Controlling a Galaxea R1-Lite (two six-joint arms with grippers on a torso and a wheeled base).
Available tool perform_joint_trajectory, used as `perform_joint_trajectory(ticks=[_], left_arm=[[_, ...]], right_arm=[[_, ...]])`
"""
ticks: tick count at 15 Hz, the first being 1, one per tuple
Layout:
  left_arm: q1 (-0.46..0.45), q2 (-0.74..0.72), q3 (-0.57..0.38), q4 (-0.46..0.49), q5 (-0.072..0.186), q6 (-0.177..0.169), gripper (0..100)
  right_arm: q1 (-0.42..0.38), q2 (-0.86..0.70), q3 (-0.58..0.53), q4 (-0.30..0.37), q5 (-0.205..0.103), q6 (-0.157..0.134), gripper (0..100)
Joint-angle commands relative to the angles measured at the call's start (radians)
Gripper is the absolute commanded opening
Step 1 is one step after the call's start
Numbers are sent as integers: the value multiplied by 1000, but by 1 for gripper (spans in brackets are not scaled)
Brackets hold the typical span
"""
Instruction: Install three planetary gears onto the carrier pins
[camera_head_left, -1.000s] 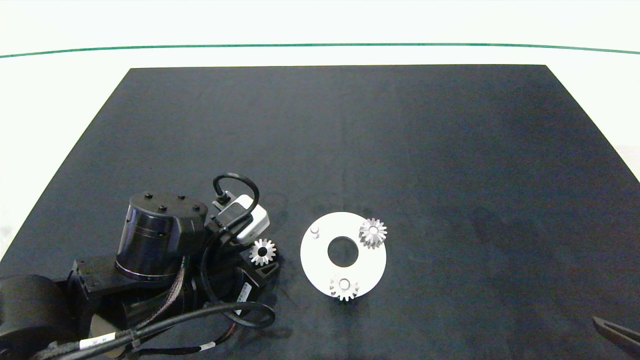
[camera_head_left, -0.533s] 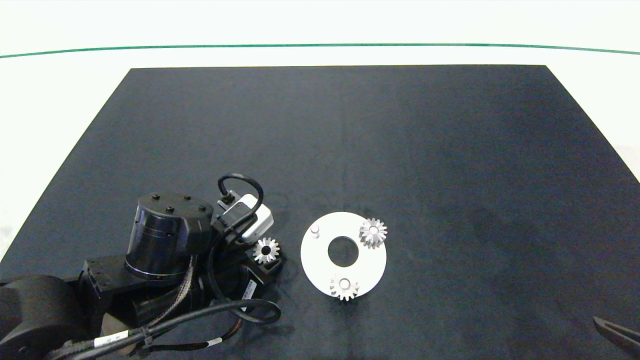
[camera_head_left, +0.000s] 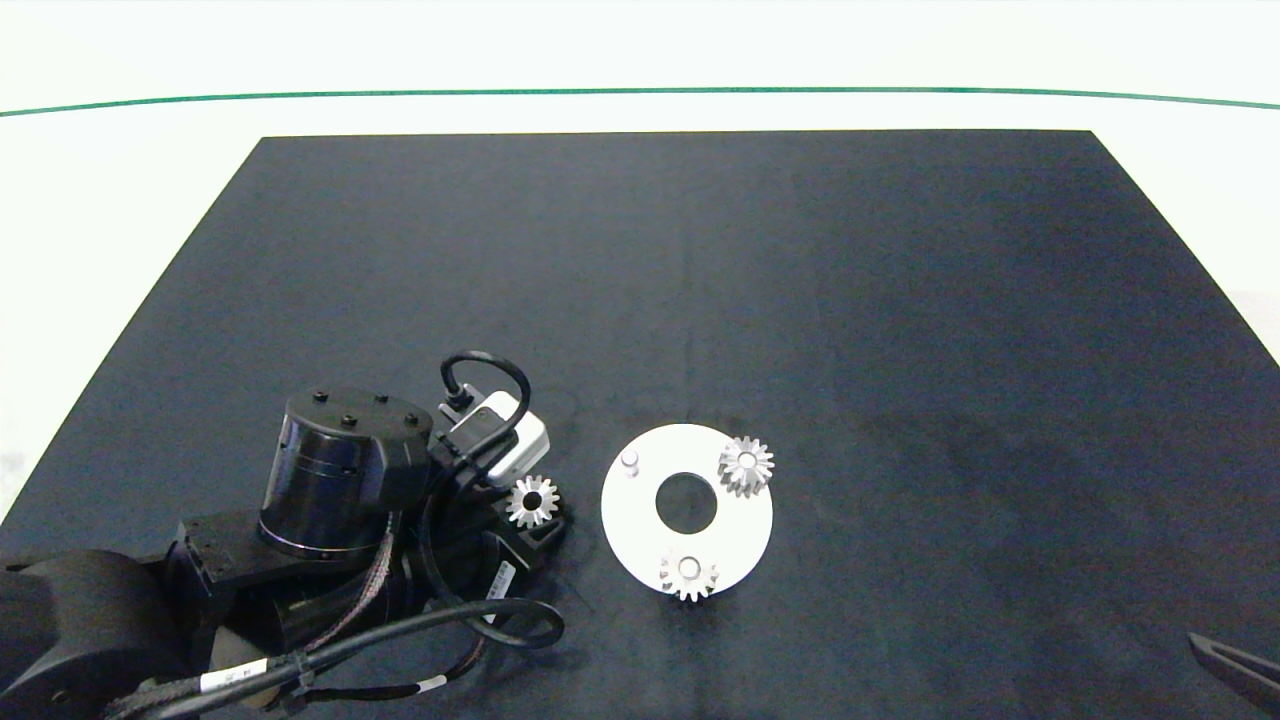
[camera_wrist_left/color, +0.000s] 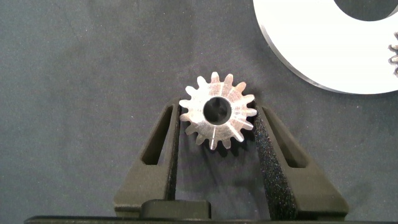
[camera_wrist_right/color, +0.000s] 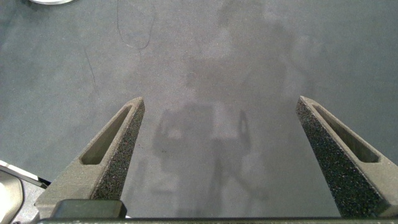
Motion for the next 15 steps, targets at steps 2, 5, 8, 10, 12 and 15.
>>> perform_joint_trajectory(ticks=[2, 5, 8, 10, 12, 15], left_arm=[[0, -4, 0, 2, -1, 1, 10], [0, -6, 0, -1, -1, 1, 4], [-3, -6, 2, -1, -1, 0, 0], [-5, -4, 3, -1, -1, 0, 0], [-6, -6, 5, -1, -1, 0, 0], [-8, -7, 6, -1, -1, 0, 0]], right_arm=[[0, -2, -1, 1, -3, -1, 100], [0, -2, 0, 1, -2, -1, 100], [0, -2, 0, 1, -2, -1, 100], [0, -5, 0, 1, -2, -1, 100], [0, -5, 0, 1, -2, -1, 100], [0, -6, 0, 2, -2, -3, 100]])
